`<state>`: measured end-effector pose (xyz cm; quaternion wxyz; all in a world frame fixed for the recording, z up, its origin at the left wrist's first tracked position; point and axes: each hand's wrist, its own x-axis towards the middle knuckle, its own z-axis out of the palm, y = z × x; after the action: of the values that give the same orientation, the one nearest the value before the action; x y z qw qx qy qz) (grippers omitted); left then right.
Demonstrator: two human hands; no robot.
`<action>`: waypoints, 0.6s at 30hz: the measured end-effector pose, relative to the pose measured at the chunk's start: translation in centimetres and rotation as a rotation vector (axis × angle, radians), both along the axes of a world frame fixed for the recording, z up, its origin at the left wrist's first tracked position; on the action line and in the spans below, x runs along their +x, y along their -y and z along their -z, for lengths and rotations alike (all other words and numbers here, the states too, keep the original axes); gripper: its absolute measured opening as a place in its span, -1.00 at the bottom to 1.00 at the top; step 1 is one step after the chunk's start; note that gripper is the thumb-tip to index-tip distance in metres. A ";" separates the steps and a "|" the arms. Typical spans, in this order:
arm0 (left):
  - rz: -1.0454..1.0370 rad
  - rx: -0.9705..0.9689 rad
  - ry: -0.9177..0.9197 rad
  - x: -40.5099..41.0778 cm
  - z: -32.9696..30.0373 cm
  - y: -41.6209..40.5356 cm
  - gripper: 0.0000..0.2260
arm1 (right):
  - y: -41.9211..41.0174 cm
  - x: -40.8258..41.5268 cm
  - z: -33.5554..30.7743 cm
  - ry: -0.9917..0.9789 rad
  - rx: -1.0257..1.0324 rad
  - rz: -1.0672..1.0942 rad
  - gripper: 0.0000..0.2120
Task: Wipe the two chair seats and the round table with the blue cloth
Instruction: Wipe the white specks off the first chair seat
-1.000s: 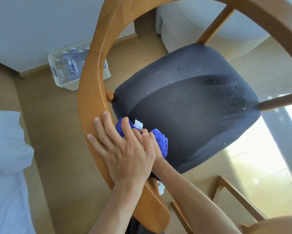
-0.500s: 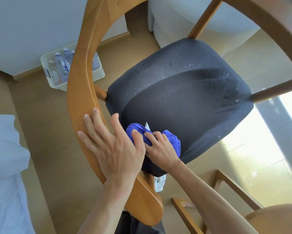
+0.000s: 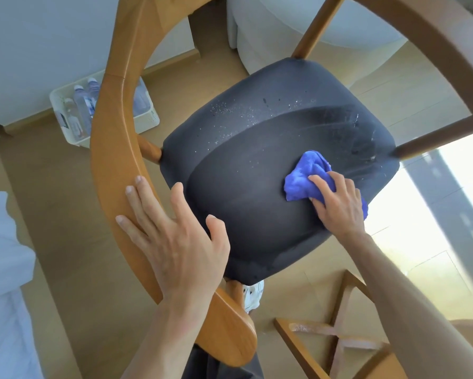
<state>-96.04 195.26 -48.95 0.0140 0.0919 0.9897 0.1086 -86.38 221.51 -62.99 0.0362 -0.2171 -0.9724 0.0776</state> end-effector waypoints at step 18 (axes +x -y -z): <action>0.020 -0.138 -0.015 0.2 0.8 -0.1 -0.43 | -7.5 -2.1 -0.8 -0.013 -0.258 0.749 -0.58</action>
<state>-95.79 195.39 -49.74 0.0142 0.1016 0.9939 0.0394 -88.44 229.03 -62.19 0.0405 -0.5591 -0.8078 0.1820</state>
